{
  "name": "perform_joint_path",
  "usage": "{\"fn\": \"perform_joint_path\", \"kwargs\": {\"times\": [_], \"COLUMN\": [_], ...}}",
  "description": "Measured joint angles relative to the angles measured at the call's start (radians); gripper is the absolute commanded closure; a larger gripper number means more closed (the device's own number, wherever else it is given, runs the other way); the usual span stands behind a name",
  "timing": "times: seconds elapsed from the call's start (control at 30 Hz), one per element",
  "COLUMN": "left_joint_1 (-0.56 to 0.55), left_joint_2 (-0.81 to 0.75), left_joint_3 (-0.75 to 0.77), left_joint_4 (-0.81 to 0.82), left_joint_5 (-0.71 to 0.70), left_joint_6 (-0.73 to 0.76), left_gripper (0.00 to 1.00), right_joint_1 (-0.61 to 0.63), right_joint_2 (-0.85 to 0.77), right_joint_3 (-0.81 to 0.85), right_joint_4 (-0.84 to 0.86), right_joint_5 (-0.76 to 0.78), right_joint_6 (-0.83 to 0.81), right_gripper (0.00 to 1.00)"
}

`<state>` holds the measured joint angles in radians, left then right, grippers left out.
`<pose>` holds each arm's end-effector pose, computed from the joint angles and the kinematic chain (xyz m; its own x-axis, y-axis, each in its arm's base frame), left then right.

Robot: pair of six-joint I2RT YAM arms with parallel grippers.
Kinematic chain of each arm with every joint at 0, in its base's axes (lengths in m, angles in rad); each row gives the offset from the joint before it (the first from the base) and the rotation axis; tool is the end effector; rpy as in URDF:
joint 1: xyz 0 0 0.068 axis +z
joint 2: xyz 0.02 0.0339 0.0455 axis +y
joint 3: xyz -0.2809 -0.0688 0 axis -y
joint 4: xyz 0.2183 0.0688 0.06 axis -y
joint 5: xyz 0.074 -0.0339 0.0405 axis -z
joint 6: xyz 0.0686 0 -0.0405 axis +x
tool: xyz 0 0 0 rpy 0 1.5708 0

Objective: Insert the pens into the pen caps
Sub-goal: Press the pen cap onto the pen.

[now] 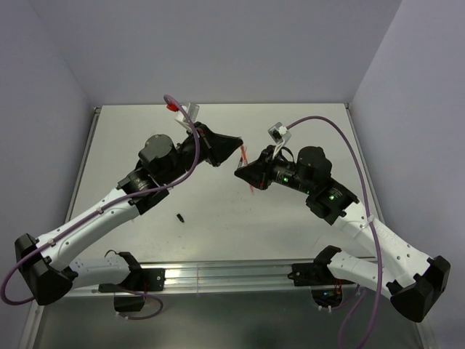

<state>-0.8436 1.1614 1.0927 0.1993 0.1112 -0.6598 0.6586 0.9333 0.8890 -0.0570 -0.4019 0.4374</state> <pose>0.1745 -0.2076 0.4346 -0.4315 -0.4314 -0.7922 0.6975 0.3974 -0.5963 0.1496 0.1497 0.3756 -0.4414 0.1513 -0.8845 -0.7551 0.4698 0.4572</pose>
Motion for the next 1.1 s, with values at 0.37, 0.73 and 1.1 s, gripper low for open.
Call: {"fn": "perform_joint_path", "kwargs": {"times": [0.37, 0.73, 1.1], "left_joint_1": [-0.023, -0.080, -0.079], "left_joint_2": [0.000, -0.019, -0.063], "left_joint_3": [0.103, 0.138, 0.264], "left_joint_4": [-0.126, -0.229, -0.305], "left_joint_5": [-0.009, 0.024, -0.164], "left_joint_6": [0.065, 0.085, 0.132], "left_gripper": [0.75, 0.51, 0.44], "right_joint_1": [0.000, -0.011, -0.006], "right_joint_2": [0.000, 0.002, -0.010], "right_joint_3": [0.029, 0.041, 0.041], "right_joint_4": [0.051, 0.081, 0.100], "right_joint_5": [-0.008, 0.039, 0.032], "right_joint_6": [-0.012, -0.009, -0.009], "right_gripper": [1.00, 1.00, 1.00]}}
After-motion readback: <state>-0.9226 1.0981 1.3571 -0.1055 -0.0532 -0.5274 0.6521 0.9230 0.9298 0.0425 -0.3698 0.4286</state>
